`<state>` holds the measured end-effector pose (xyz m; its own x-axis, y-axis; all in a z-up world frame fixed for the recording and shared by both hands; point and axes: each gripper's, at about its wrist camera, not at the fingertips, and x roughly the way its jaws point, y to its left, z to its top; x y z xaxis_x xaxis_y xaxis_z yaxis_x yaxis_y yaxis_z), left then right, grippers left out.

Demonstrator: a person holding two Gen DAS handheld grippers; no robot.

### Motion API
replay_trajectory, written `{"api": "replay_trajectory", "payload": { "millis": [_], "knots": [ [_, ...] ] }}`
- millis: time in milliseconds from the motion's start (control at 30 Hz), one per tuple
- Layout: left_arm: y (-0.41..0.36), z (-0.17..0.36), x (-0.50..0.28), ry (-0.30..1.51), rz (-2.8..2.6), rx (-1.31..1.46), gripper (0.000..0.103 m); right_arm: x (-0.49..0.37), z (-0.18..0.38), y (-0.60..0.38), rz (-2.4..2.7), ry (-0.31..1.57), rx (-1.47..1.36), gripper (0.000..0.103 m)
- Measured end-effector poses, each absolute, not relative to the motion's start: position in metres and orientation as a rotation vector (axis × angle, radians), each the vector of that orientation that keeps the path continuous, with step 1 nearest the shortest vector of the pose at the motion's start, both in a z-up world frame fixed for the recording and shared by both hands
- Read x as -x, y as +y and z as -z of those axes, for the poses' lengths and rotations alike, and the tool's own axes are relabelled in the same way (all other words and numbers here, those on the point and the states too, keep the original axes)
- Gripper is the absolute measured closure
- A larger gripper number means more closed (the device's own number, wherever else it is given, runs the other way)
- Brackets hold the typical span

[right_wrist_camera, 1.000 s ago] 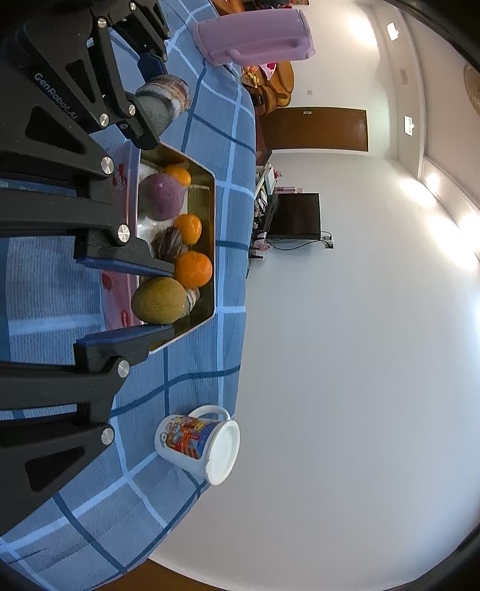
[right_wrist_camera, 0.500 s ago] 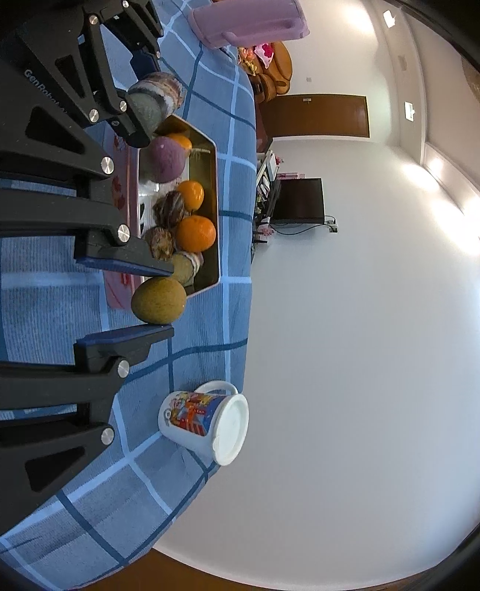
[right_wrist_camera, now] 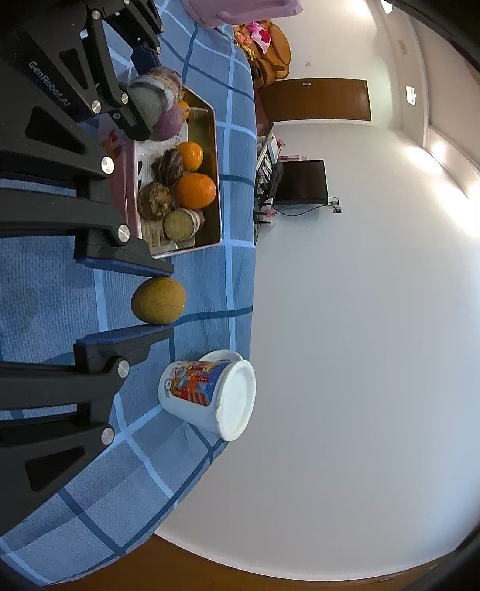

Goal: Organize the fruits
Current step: 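Lower the lime and taro piece over the pink tin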

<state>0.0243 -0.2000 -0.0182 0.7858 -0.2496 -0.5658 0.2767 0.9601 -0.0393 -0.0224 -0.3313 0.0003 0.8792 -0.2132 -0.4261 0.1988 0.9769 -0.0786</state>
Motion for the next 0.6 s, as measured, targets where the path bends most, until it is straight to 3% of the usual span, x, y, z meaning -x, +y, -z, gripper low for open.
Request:
{"api": "replay_trajectory", "payload": {
  "millis": [600],
  "knots": [
    [-0.204, 0.006, -0.056, 0.570, 0.305, 0.031, 0.054, -0.005, -0.008, -0.342, 0.212, 0.477, 0.005, 0.075]
  ]
}}
